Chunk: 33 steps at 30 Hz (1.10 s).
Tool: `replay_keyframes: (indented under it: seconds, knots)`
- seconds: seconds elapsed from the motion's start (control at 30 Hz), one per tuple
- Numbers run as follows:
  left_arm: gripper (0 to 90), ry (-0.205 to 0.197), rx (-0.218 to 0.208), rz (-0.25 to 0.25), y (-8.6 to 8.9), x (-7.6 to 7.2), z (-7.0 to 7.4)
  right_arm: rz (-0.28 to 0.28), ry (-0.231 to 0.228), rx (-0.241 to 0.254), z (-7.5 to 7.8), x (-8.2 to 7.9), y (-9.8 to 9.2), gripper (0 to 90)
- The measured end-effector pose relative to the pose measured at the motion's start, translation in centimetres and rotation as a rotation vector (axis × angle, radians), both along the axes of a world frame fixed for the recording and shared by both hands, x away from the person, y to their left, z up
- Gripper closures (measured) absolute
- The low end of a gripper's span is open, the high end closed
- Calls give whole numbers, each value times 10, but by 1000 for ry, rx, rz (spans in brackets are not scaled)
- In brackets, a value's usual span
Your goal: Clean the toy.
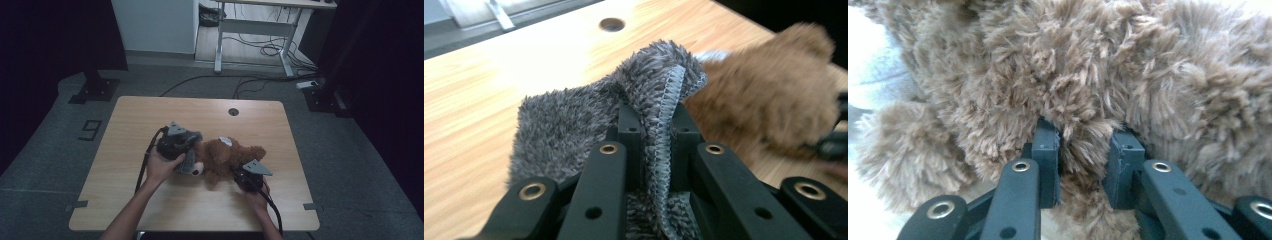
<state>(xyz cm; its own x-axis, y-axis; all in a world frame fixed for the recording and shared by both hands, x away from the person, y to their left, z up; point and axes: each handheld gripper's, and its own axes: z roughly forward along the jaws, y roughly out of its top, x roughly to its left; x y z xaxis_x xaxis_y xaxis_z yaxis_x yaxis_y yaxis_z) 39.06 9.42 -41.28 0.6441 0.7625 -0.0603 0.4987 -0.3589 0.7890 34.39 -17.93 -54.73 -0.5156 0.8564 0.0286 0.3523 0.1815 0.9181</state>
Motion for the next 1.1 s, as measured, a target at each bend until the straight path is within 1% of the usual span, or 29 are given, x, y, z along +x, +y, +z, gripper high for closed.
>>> replay_keyframes:
  seconds: [0.07,0.13,0.17,0.23,0.3,0.33,0.4,0.43,0.47,0.53,0.57,0.6,0.63,0.67,0.73,0.77,0.87,0.9,0.97,1.0,1.1]
  knots:
    - [801,42,-4,-12,-12,8,-3,-11,2,1,0,2,0,712]
    - [800,67,23,-8,-21,12,-10,-17,0,-1,0,3,0,711]
    - [800,79,29,-4,-22,14,-13,-16,-1,0,0,3,0,711]
    - [797,104,26,-2,-21,17,-21,-13,-1,-3,1,3,0,711]
    - [799,117,4,-1,-15,18,-29,-10,-2,-1,1,2,1,709]
    - [802,118,-2,-2,-12,18,-31,-9,-1,1,1,2,1,707]
    - [805,108,0,-5,-10,15,-34,-7,1,8,1,1,1,702]
    - [807,100,2,-6,-10,13,-36,-5,4,12,2,1,1,694]
    - [808,89,15,-9,-11,10,-38,-5,7,18,2,1,1,683]
    - [811,81,23,-14,-12,5,-42,4,17,28,5,-2,-2,631]
    - [811,78,15,-16,-11,3,-43,7,20,29,7,-3,-3,608]
    - [811,79,3,-21,-10,1,-43,11,32,32,9,-5,-5,585]
    - [811,77,-3,-25,-9,-2,-44,14,44,35,12,-8,-7,572]
    - [811,69,5,-34,-9,-6,-43,17,41,32,15,-12,-9,561]
    - [810,58,16,-44,-10,-11,-42,18,16,18,24,-22,-13,530]
    - [810,58,17,-46,-10,-12,-42,18,7,21,29,-26,-15,515]
    - [810,64,-4,-53,-8,-16,-43,14,-13,53,44,-34,-22,489]
    - [810,68,-13,-55,-7,-17,-44,27,-11,75,52,-37,-25,480]
    - [809,69,-29,-55,-6,-19,-45,48,-5,102,65,-39,-29,458]
    - [809,67,-33,-57,-5,-22,-46,49,-7,100,69,-38,-30,448]
    - [809,60,-41,-61,-5,-27,-47,43,-8,58,88,-29,-32,411]
